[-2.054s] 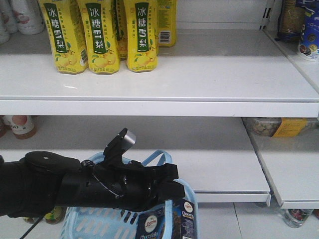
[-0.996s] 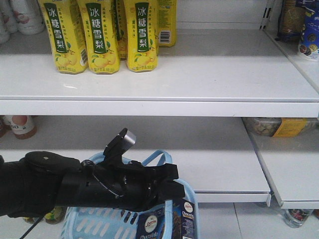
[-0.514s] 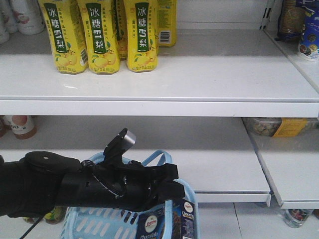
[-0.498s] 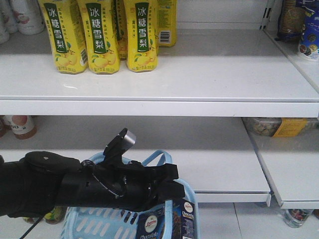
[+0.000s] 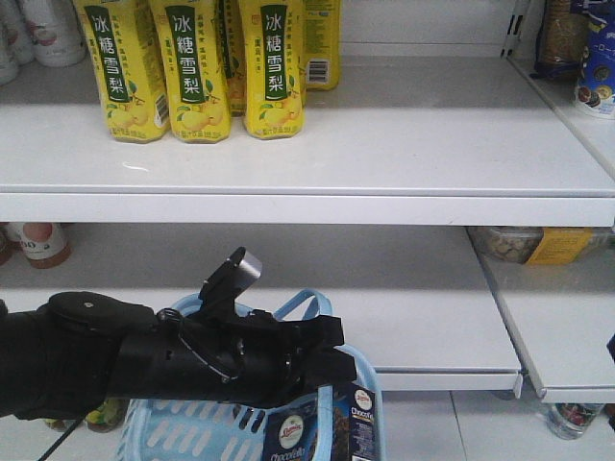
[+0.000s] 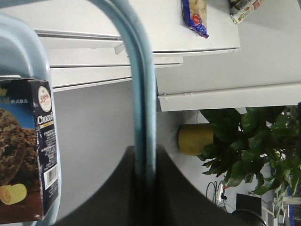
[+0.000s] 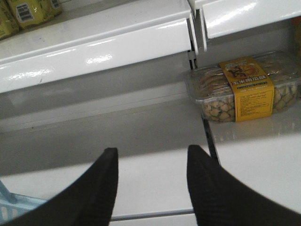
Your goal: Left arm holds basket, right arm returns cookies
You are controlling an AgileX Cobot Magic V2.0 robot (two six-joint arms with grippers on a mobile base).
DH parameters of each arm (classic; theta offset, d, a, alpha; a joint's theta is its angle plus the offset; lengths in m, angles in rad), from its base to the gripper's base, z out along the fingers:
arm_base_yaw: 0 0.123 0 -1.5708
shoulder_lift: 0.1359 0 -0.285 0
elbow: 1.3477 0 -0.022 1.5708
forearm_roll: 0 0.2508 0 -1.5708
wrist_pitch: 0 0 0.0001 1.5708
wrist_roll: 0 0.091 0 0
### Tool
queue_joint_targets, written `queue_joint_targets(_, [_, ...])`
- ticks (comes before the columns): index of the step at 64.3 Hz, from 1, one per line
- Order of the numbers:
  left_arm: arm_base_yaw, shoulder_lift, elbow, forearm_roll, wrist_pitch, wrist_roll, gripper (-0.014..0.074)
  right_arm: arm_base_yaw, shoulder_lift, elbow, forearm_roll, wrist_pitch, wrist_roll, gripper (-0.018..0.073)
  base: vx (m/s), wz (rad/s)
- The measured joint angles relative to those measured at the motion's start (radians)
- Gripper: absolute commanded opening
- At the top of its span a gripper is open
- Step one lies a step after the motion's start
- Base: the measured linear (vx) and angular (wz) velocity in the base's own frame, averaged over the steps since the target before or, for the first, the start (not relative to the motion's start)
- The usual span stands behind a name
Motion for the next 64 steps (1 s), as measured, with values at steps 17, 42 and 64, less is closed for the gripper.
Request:
queue_joint_targets(17, [0.0,0.0,0.0,0.0,0.0,0.0,-0.0006,0.0,0.081,-0.037,0.068,0.117,0.0,0.0405,0.0,0.0])
queue_joint_targets(42, [0.0,0.0,0.0,0.0,0.0,0.0,-0.0006,0.125,0.426,-0.132,0.237,0.192,-0.031,0.0405,0.0,0.0])
queue_joint_targets(64, [0.0,0.0,0.0,0.0,0.0,0.0,-0.0006,0.325,0.727,-0.253,0.307,0.223,-0.095,0.0405,0.0,0.0])
